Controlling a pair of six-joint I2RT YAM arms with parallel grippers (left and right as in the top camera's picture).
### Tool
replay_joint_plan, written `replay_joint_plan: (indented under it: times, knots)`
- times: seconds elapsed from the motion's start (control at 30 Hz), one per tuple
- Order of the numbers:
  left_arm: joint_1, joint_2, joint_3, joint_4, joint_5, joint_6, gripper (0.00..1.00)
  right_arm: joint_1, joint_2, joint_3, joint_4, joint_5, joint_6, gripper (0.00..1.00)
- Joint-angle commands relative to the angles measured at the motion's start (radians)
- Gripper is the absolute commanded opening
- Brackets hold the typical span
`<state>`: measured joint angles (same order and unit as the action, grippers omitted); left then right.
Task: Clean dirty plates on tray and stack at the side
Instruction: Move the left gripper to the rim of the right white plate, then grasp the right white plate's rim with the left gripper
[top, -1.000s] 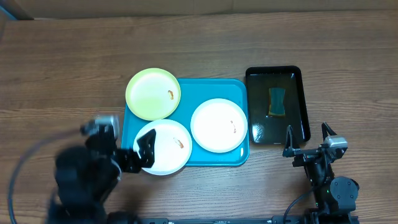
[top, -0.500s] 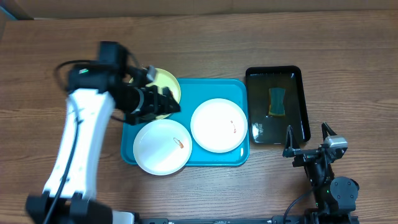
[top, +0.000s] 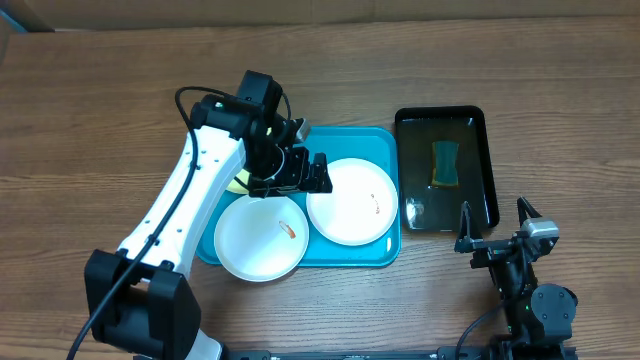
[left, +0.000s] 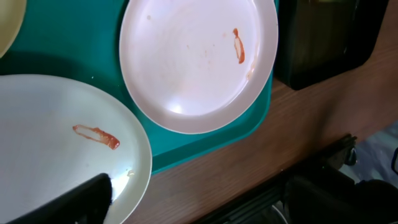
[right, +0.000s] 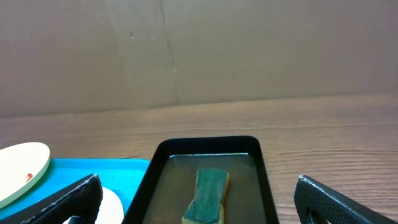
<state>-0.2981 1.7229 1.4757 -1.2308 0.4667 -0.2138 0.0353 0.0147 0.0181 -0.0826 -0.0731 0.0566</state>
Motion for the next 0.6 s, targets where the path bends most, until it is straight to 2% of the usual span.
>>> replay_joint_plan:
  times: [0.0, 0.03, 0.13, 0.2, 0.23, 0.37, 0.47, 0.57]
  knots:
    - [-0.007, 0.017, -0.002, 0.005, -0.034, 0.000, 0.72, 0.006, -0.012, -0.010, 0.004, 0.009, 0.003, 1.00]
    - [-0.008, 0.019, -0.002, 0.005, -0.034, 0.000, 0.66, 0.006, -0.011, -0.010, 0.004, 0.009, 0.003, 1.00]
    - [-0.011, 0.022, -0.002, 0.017, -0.033, -0.002, 0.65, 0.006, -0.012, -0.010, 0.004, 0.009, 0.003, 1.00]
    - [-0.015, 0.023, -0.002, 0.035, -0.034, -0.016, 0.61, 0.006, -0.012, -0.010, 0.004, 0.009, 0.003, 1.00]
    - [-0.018, 0.023, -0.002, 0.046, -0.046, -0.038, 0.56, 0.006, -0.012, -0.010, 0.004, 0.009, 0.003, 1.00]
    - [-0.037, 0.023, -0.002, 0.065, -0.169, -0.131, 0.26, 0.006, -0.012, -0.010, 0.004, 0.009, 0.003, 1.00]
    - [-0.061, 0.023, -0.013, 0.070, -0.247, -0.185, 0.10, 0.006, -0.012, -0.010, 0.004, 0.009, 0.003, 1.00]
    - [-0.089, 0.023, -0.050, 0.114, -0.290, -0.226, 0.07, 0.006, -0.011, -0.010, 0.004, 0.009, 0.003, 1.00]
